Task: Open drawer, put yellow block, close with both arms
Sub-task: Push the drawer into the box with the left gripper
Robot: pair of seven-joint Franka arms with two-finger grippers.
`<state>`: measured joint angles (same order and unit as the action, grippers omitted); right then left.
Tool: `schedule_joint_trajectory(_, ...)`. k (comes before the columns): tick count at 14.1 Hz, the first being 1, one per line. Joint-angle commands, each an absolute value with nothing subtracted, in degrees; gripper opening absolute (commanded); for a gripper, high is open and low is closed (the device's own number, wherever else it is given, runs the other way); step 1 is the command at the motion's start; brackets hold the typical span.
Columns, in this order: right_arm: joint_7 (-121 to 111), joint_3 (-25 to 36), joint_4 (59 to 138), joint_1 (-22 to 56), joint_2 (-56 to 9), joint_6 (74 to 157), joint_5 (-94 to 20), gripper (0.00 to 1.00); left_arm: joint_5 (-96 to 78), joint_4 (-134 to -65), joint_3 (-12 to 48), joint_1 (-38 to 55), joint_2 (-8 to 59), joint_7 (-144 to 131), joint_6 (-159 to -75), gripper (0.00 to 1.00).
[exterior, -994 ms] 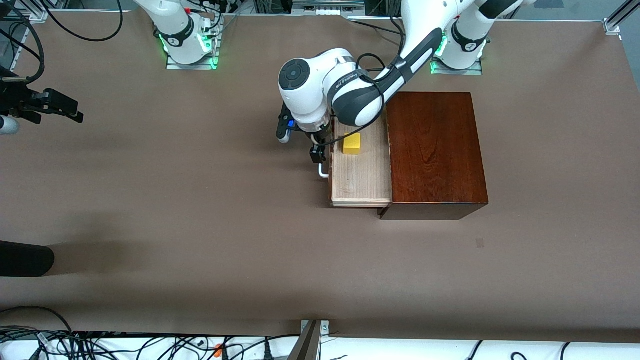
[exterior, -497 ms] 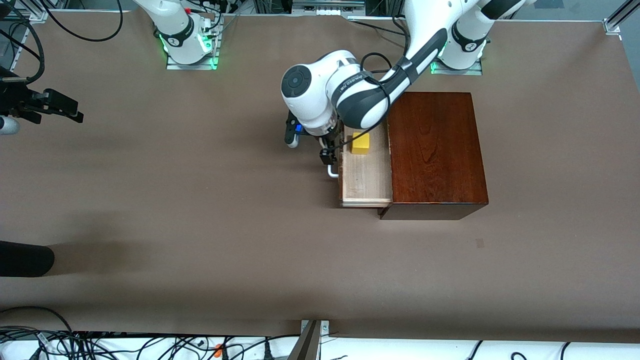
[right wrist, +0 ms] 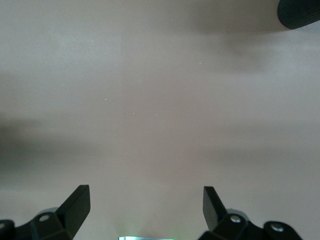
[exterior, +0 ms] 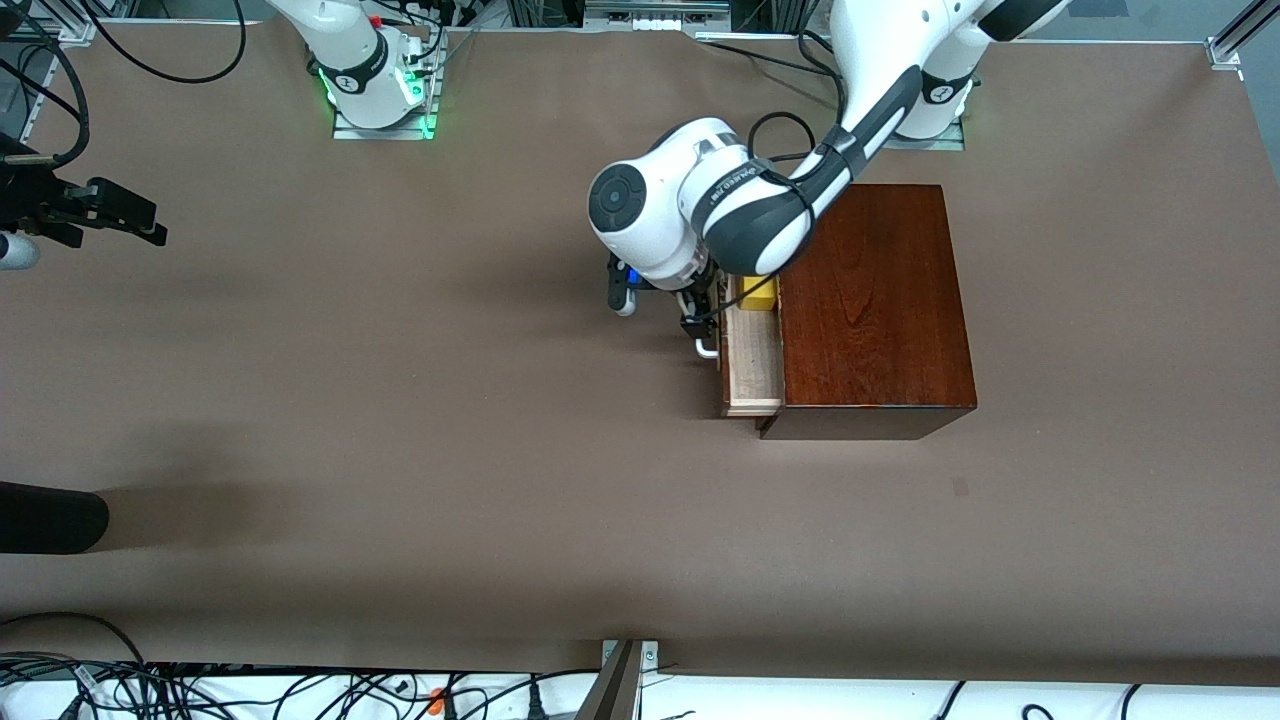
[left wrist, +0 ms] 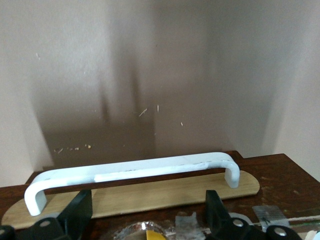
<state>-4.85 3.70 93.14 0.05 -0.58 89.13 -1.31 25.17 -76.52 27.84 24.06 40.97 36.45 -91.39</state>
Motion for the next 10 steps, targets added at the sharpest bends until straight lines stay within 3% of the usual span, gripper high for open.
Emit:
schedule_joint_trajectory(1, -4.39, 2.81, 92.72, -1.06, -0.62, 88.51, -2.2, 1.0, 26.81, -78.22, 27.69, 21.8, 39.02, 37.71, -89.21, 1.0)
schedule_joint_trajectory(10, -4.39, 2.9, 92.72, -1.05, -0.62, 88.51, -2.2, 1.0, 26.81, -78.31, 27.51, 18.37, 38.94, 37.7, -83.59, 1.0)
